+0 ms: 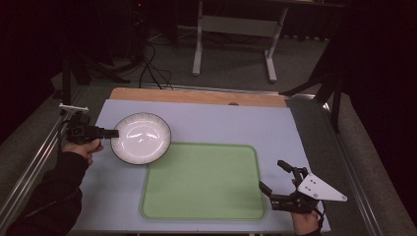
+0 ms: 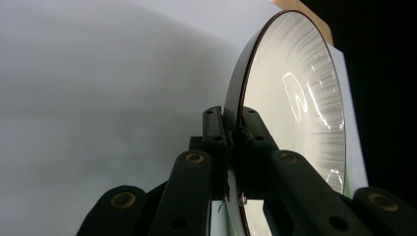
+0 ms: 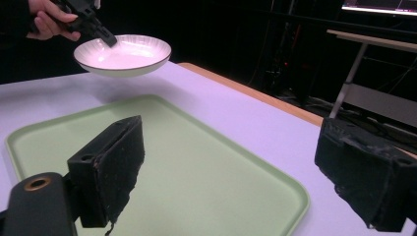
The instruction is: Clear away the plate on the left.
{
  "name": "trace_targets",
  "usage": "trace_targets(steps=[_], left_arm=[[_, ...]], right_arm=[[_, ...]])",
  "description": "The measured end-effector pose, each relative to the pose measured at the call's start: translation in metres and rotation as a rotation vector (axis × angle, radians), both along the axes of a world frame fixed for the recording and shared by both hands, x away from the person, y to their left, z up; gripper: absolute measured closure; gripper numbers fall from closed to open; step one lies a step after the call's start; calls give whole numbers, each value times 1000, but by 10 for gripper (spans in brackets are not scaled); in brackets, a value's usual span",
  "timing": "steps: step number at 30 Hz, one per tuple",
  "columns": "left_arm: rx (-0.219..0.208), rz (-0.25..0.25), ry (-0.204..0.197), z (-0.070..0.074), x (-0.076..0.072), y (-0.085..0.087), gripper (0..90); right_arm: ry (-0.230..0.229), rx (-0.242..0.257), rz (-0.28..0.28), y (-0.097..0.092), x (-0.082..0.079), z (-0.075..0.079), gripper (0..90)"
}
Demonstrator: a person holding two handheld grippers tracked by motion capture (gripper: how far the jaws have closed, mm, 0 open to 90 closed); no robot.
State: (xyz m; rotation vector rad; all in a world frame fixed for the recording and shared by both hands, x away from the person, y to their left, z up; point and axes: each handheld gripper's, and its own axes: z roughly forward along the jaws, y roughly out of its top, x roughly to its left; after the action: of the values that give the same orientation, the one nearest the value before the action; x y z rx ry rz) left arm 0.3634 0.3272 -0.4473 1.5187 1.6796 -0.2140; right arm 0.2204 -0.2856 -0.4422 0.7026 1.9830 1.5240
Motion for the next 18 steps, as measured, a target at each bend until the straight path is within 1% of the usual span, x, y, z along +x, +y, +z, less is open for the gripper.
trace_targets(steps=[4, 8, 10, 12, 13, 14, 15, 17, 18], left_arm=[[0, -36, -13, 4, 1, -14, 849], [16, -81, -28, 11, 0, -30, 848], [10, -99, -29, 12, 1, -36, 847], [-7, -127, -32, 11, 2, -43, 848], [-13, -127, -31, 11, 1, -46, 848], [-18, -142, -28, 11, 2, -50, 847], [-17, -143, -26, 11, 2, -54, 848], [-6, -172, -30, 11, 2, -61, 847], [0, -178, -28, 11, 2, -66, 847]], right_arm=[[-4, -1, -2, 0, -1, 1, 113], [-4, -1, -1, 0, -1, 1, 113], [-7, -3, -1, 0, -1, 1, 113], [-2, -3, 0, 0, -1, 1, 113], [-2, -3, 0, 0, -1, 1, 113], [-1, -4, 0, 0, -1, 1, 113], [-2, -4, 1, 0, -1, 1, 113], [-1, -7, 1, 0, -2, 1, 113], [-2, -6, 1, 0, -2, 1, 113]])
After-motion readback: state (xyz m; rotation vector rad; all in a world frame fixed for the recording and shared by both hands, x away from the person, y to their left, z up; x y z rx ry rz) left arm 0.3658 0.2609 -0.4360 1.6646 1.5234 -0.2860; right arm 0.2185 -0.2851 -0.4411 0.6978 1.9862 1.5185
